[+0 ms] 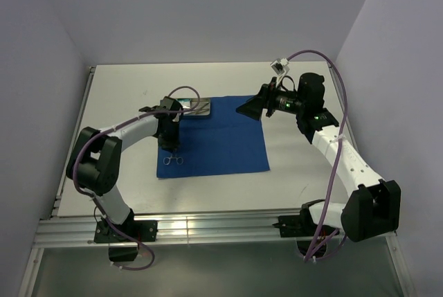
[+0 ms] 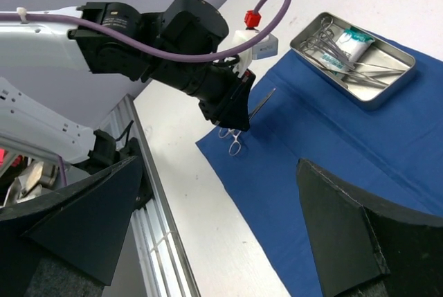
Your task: Open and lay out the surgical kit
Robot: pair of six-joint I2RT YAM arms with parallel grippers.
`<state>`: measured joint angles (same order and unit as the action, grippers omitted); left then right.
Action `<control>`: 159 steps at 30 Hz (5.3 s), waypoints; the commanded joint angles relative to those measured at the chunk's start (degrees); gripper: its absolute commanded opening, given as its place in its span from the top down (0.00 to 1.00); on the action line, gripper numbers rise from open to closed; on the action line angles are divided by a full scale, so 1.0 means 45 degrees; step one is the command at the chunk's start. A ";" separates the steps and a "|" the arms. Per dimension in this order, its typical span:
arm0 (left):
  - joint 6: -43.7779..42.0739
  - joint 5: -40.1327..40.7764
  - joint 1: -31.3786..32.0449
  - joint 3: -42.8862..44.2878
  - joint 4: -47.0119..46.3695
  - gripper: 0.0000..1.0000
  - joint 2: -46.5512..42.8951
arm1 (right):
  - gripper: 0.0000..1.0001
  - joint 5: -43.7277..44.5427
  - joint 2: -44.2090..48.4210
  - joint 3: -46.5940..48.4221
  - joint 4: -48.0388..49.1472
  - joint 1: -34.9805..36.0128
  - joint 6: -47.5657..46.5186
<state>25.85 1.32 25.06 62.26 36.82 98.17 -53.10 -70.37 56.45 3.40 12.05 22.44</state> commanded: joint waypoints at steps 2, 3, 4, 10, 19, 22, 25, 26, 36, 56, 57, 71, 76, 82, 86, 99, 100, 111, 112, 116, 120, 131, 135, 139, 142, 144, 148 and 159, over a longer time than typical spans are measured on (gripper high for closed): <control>-0.0489 -0.0196 -0.0080 0.0266 -0.0233 1.00 0.0039 | 0.00 -0.0231 0.0032 -0.0219 0.0806 -0.0101 0.0248; -0.0528 -0.0196 -0.0080 0.0266 -0.0233 1.00 0.0078 | 0.00 -0.0231 0.0013 -0.0219 0.0846 -0.0101 0.0326; -0.0567 -0.0196 -0.0119 0.0285 -0.0213 1.00 0.0118 | 0.00 -0.0250 -0.0007 -0.0200 0.0846 -0.0101 0.0346; -0.0607 -0.0196 -0.0276 0.0364 -0.0115 0.98 0.0430 | 0.00 -0.0367 -0.0066 -0.0141 0.0924 -0.0101 0.0405; -0.0646 -0.0196 -0.0315 0.0305 -0.0116 0.88 0.0508 | 0.00 -0.0485 -0.0066 -0.0219 0.1119 -0.0101 0.0522; -0.0587 -0.0157 -0.0315 0.0305 -0.0057 0.85 0.0528 | 0.00 -0.0485 -0.0085 -0.0200 0.1120 -0.0101 0.0542; -0.0568 -0.0099 -0.0334 0.0286 -0.0057 0.86 0.0470 | 0.00 -0.0524 -0.0085 -0.0180 0.1158 -0.0101 0.0542; -0.0510 -0.0060 -0.0354 0.0305 -0.0037 0.86 0.0431 | 0.00 -0.0543 -0.0085 -0.0180 0.1159 -0.0101 0.0561; -0.0294 0.0097 -0.0510 0.0461 0.0138 0.89 0.0177 | 0.00 -0.0602 -0.0085 -0.0278 0.1315 -0.0081 0.0659; -0.0236 0.0175 -0.0608 0.0559 0.0178 0.71 0.0470 | 0.00 -0.0661 -0.0124 -0.0278 0.1393 -0.0061 0.0717; -0.0236 0.0233 -0.0608 0.0578 0.0178 0.70 0.0470 | 0.00 -0.0661 -0.0105 -0.0278 0.1393 -0.0042 0.0717; -0.0527 -0.0154 -0.0510 0.1220 -0.0076 0.65 -0.0992 | 0.00 -0.0544 -0.0046 -0.0239 0.1160 -0.0042 0.0484; -0.3662 -0.2068 -0.0471 0.2256 -0.0876 0.63 -0.2907 | 0.00 -0.0368 -0.0007 -0.0122 0.0361 -0.0081 -0.0257; -0.8411 -0.4725 -0.1388 0.5165 -0.0350 0.73 -0.1158 | 0.00 0.0003 -0.0124 0.0015 -0.0168 -0.0218 -0.0747; -1.1267 -0.8021 -0.2305 0.7408 0.0568 0.78 0.0740 | 0.00 -0.0036 -0.0124 0.0035 -0.0150 -0.0257 -0.0767; -1.9786 -1.0806 -0.4104 1.1850 0.4730 0.73 0.5957 | 0.00 -0.0309 -0.0221 -0.0199 0.0064 -0.0335 -0.0611; -1.9883 -1.0570 -0.4104 1.1655 0.4090 0.73 0.5958 | 0.00 -0.0328 -0.0241 -0.0219 0.0162 -0.0335 -0.0553; -2.1076 -0.9844 -0.4104 1.0579 0.3186 0.77 0.6192 | 0.00 -0.0407 -0.0300 -0.0375 0.0202 -0.0354 -0.0572; -2.1018 -0.9845 -0.4084 1.0327 0.3089 0.76 0.6076 | 0.00 -0.0426 -0.0319 -0.0395 0.0260 -0.0354 -0.0552; -2.1192 -0.9631 -0.4045 0.9953 0.2853 0.76 0.5977 | 0.00 -0.0446 -0.0378 -0.0415 0.0299 -0.0354 -0.0533; -2.1368 -0.9551 -0.4026 1.0129 0.3088 0.75 0.6269 | 0.00 -0.0465 -0.0437 -0.0336 0.0299 -0.0374 -0.0552; -2.1603 -0.9278 -0.3791 1.0305 0.2971 0.71 0.6778 | 0.00 -0.0465 -0.0554 -0.0376 0.0358 -0.0374 -0.0533; -2.1525 -0.9161 -0.3733 1.0402 0.2951 0.71 0.7070 | 0.00 -0.0504 -0.0612 -0.0356 0.0358 -0.0354 -0.0533; -2.1408 -0.9005 -0.3733 1.0540 0.2873 0.70 0.7286 | 0.00 -0.0504 -0.0652 -0.0336 0.0358 -0.0374 -0.0533; -2.1291 -0.8927 -0.3733 1.0404 0.2581 0.70 0.7305 | 0.00 -0.0504 -0.0671 -0.0356 0.0378 -0.0394 -0.0513; -2.1271 -0.8829 -0.3733 1.0383 0.2502 0.70 0.7364 | 0.00 -0.0504 -0.0671 -0.0375 0.0416 -0.0394 -0.0494; -2.1212 -0.8751 -0.3733 1.0383 0.2366 0.70 0.7442 | 0.00 -0.0524 -0.0710 -0.0337 0.0436 -0.0394 -0.0493; -2.1446 -0.8283 -0.3518 0.9583 0.1681 0.72 0.7149 | 0.00 -0.0563 -0.0788 -0.0336 0.0553 -0.0413 -0.0357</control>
<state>-69.38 -37.34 8.47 106.91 46.57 131.09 -54.78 -73.56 54.70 3.09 10.68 20.36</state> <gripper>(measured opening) 0.291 0.996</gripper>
